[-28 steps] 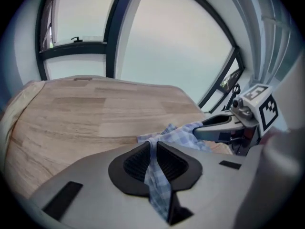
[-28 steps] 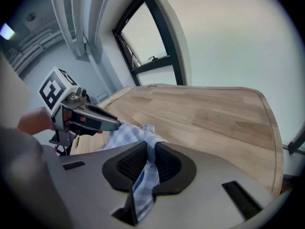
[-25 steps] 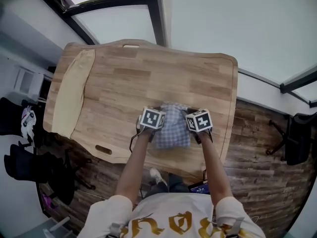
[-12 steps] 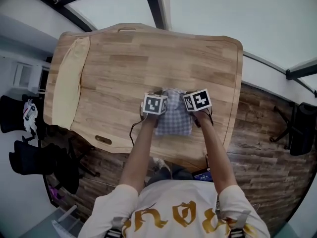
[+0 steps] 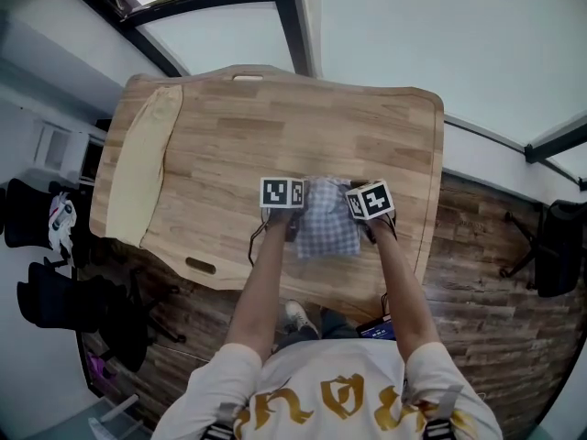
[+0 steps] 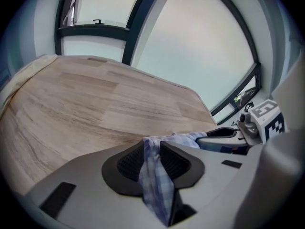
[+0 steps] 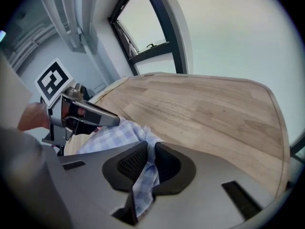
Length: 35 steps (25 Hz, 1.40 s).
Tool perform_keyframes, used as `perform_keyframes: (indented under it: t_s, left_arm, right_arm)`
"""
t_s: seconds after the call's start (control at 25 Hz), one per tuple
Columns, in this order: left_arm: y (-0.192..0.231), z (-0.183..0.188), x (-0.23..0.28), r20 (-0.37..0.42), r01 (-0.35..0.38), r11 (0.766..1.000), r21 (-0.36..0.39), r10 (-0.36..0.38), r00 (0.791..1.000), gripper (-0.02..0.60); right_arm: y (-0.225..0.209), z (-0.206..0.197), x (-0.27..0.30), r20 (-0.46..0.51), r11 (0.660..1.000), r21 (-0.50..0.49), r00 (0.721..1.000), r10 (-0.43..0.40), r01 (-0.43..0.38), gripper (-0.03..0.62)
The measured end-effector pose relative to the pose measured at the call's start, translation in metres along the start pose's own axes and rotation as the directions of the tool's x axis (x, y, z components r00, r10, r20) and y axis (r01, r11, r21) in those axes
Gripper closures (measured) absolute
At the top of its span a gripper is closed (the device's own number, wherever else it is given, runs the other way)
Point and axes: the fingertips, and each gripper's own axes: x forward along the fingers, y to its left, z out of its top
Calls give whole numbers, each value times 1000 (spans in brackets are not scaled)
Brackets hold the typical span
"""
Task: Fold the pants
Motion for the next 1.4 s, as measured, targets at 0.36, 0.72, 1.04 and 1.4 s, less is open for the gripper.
perform_keyframes:
  t_s: [0.36, 0.72, 1.04, 1.4]
  left_arm:
    - [-5, 6, -54, 117, -3, 1000, 26, 0, 993, 339]
    - [-42, -7, -156, 328, 64, 983, 174, -120, 937, 520]
    - [-100, -36, -244, 558, 53, 929, 366, -265, 786, 532]
    - [-116, -43, -305, 666, 46, 907, 419, -342, 663, 535]
  right_arm:
    - [11, 34, -68, 170, 997, -8, 982, -79, 82, 386]
    - [72, 42, -177, 450, 974, 50, 865, -221, 223, 567]
    - [163, 30, -247, 706, 935, 34, 654, -272, 353, 569]
    - [224, 22, -278, 790, 887, -32, 555, -259, 460, 571]
